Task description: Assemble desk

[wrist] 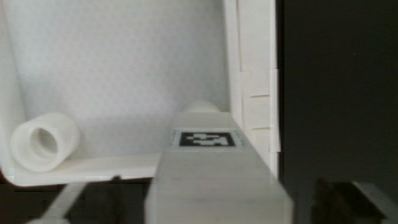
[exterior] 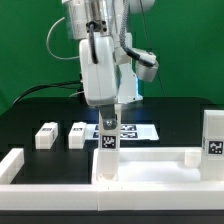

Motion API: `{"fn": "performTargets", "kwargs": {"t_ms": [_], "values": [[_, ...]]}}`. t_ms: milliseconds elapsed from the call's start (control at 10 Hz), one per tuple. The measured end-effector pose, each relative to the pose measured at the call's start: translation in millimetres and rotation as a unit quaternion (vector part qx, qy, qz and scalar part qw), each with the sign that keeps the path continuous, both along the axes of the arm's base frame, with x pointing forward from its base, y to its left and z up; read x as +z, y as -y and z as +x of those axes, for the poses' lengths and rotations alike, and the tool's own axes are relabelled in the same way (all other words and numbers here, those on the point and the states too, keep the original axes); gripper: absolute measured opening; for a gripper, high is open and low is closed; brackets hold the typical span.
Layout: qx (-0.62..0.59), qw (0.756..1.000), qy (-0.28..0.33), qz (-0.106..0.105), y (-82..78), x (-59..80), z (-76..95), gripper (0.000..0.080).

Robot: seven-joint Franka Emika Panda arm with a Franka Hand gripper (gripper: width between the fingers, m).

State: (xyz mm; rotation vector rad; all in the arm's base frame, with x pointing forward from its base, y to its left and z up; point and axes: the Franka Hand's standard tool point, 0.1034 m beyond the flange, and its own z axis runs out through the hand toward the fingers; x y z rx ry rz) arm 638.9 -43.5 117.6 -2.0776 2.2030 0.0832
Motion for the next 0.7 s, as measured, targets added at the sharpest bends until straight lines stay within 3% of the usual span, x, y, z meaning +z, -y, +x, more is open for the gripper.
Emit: {"fn": "performTargets", "kwargs": {"t_ms": [100, 200, 400, 700], "values": [[0.004, 1.000, 0.000, 0.000, -0.4, -0.2, -0.1, 0.0617], [0.101, 0.995, 0.012, -0.005, -0.4, -1.1, -0.7, 0.0617], [0.273, 0.962, 0.029, -0.010, -7.2, -3.6, -2.8, 0.0648], [0.369, 0.928, 0.040, -0.013, -7.7, -4.5, -3.6, 0.0649]]}}
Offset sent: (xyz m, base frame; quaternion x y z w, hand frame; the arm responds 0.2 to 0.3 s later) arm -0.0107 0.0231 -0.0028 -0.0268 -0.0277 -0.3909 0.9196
